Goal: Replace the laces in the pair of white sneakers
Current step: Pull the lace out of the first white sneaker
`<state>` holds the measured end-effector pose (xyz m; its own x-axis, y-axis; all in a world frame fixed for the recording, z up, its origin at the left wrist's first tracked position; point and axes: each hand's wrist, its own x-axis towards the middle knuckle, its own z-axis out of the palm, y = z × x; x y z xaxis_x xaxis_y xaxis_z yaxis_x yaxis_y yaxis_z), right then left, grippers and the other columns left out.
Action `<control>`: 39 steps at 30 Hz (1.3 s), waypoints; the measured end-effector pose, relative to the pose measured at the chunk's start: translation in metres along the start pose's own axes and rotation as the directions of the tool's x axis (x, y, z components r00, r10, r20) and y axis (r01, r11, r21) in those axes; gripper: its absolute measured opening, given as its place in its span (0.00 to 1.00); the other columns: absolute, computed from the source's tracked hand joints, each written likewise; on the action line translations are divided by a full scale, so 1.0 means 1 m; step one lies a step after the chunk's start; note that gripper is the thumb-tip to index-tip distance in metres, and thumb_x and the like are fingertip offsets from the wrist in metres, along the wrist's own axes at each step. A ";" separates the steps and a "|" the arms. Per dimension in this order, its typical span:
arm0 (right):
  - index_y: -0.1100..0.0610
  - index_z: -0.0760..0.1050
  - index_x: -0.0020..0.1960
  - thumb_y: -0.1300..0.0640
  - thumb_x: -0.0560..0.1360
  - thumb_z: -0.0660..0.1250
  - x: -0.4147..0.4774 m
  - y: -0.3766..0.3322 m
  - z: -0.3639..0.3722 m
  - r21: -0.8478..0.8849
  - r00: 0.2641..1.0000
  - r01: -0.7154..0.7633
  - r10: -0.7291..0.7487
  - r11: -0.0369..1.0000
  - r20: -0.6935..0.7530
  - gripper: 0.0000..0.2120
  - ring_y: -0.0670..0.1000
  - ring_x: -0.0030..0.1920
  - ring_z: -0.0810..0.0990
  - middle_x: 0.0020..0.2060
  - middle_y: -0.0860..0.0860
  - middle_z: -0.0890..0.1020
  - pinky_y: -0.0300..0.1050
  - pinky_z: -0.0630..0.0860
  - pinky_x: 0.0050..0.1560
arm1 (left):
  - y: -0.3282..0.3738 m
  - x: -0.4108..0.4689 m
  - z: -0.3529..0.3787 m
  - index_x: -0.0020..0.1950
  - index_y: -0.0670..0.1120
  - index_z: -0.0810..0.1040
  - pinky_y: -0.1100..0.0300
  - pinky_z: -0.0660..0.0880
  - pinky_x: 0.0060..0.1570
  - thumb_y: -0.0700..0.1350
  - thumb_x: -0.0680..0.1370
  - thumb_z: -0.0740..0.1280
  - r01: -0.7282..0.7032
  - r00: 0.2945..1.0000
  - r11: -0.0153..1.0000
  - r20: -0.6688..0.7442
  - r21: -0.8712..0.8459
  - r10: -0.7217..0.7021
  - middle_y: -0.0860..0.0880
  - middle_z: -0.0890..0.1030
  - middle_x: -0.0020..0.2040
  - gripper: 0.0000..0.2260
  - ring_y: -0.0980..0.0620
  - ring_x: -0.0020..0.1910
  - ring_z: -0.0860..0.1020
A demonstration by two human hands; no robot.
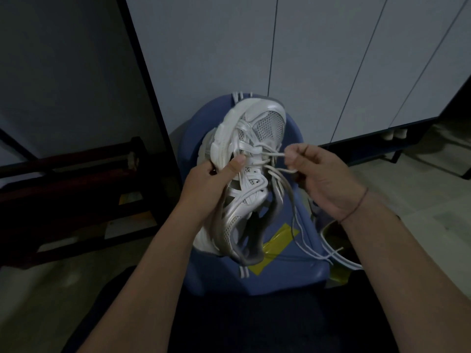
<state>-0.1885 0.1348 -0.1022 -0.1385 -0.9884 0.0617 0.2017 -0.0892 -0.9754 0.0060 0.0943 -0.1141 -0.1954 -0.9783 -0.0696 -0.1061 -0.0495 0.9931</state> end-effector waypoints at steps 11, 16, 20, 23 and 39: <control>0.57 0.80 0.30 0.56 0.70 0.64 -0.001 -0.004 0.009 0.461 0.988 -0.142 0.157 0.876 0.005 0.12 0.41 0.23 0.69 0.23 0.47 0.74 0.31 0.69 0.25 | 0.003 -0.002 -0.001 0.58 0.48 0.83 0.48 0.77 0.60 0.61 0.66 0.74 0.025 0.999 0.994 0.024 -0.105 -0.023 0.50 0.86 0.50 0.25 0.50 0.52 0.84; 0.57 0.82 0.34 0.55 0.62 0.71 -0.001 -0.001 0.010 0.490 0.987 -0.155 0.151 0.858 0.049 0.05 0.42 0.26 0.72 0.27 0.48 0.76 0.32 0.72 0.28 | 0.001 0.000 -0.005 0.59 0.48 0.82 0.48 0.77 0.60 0.61 0.69 0.75 0.010 1.000 0.998 0.003 -0.069 -0.010 0.51 0.86 0.51 0.24 0.51 0.52 0.84; 0.61 0.82 0.39 0.62 0.66 0.68 -0.001 0.005 0.016 0.300 0.994 -0.097 0.109 0.949 -0.023 0.05 0.45 0.30 0.78 0.31 0.50 0.82 0.35 0.78 0.35 | 0.001 0.000 -0.004 0.59 0.48 0.82 0.47 0.77 0.61 0.61 0.68 0.74 0.012 1.000 0.997 0.003 -0.082 -0.012 0.51 0.86 0.52 0.25 0.51 0.53 0.83; 0.60 0.82 0.34 0.60 0.64 0.70 -0.002 0.007 0.021 0.240 0.996 -0.063 0.077 0.969 -0.052 0.03 0.46 0.29 0.76 0.29 0.51 0.81 0.36 0.78 0.36 | 0.003 -0.001 -0.003 0.59 0.48 0.82 0.48 0.77 0.61 0.63 0.66 0.76 0.005 1.000 0.995 0.010 -0.096 -0.005 0.51 0.86 0.52 0.28 0.51 0.53 0.83; 0.57 0.85 0.37 0.59 0.65 0.68 -0.001 0.007 0.013 0.236 0.997 -0.057 0.069 0.970 -0.043 0.07 0.44 0.32 0.78 0.32 0.50 0.83 0.33 0.74 0.36 | 0.006 -0.002 -0.002 0.57 0.46 0.83 0.48 0.78 0.59 0.62 0.63 0.74 0.031 0.999 0.990 -0.013 -0.140 -0.033 0.49 0.86 0.49 0.28 0.50 0.50 0.84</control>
<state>-0.1741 0.1334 -0.1065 -0.1661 -0.9860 -0.0151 0.4324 -0.0590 -0.8998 0.0078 0.0960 -0.1079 -0.1795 -0.9785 -0.1016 0.0249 -0.1077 0.9939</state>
